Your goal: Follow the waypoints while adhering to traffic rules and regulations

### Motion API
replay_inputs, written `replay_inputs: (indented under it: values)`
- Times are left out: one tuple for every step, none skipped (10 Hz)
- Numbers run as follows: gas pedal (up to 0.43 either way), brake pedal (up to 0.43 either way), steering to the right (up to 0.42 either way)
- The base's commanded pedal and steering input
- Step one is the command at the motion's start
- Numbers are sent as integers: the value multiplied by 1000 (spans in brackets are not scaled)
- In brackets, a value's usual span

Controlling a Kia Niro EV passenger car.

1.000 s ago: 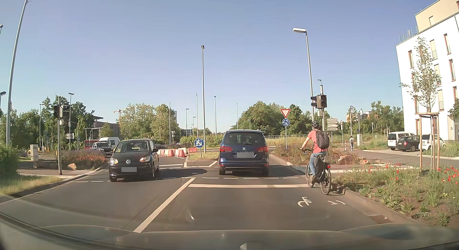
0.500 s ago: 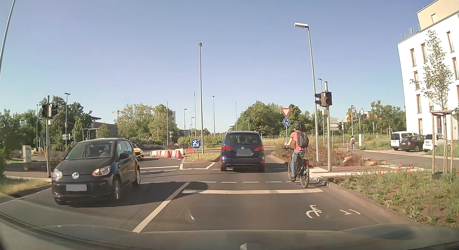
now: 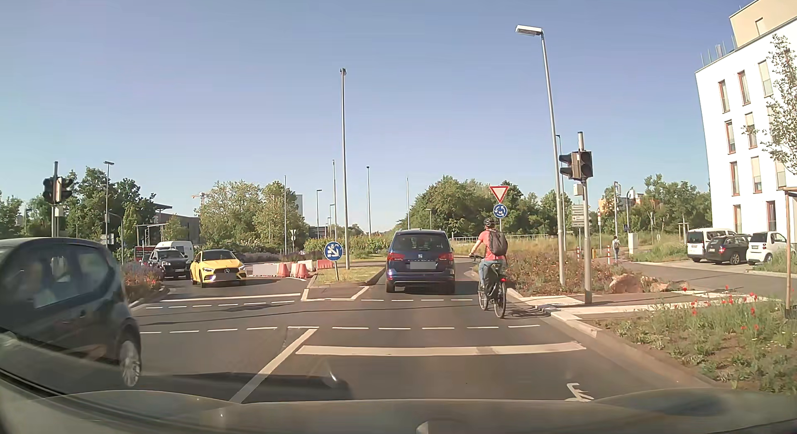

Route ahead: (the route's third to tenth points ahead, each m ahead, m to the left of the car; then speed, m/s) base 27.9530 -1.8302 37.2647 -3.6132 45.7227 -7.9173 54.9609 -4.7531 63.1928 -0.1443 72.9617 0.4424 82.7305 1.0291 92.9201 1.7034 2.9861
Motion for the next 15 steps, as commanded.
replay_inputs:
  values:
    - [248, 0, 9]
    - [248, 0, 9]
    - [228, 0, 9]
    - [220, 0, 9]
    - [209, 0, 9]
    - [197, 0, 10]
    - [189, 0, 11]
    - [177, 0, 10]
    - [157, 0, 11]
    - [150, 0, 11]
    - [150, 0, 11]
    - [138, 0, 10]
    - [118, 0, 11]
    - [110, 0, 11]
    - [110, 0, 14]
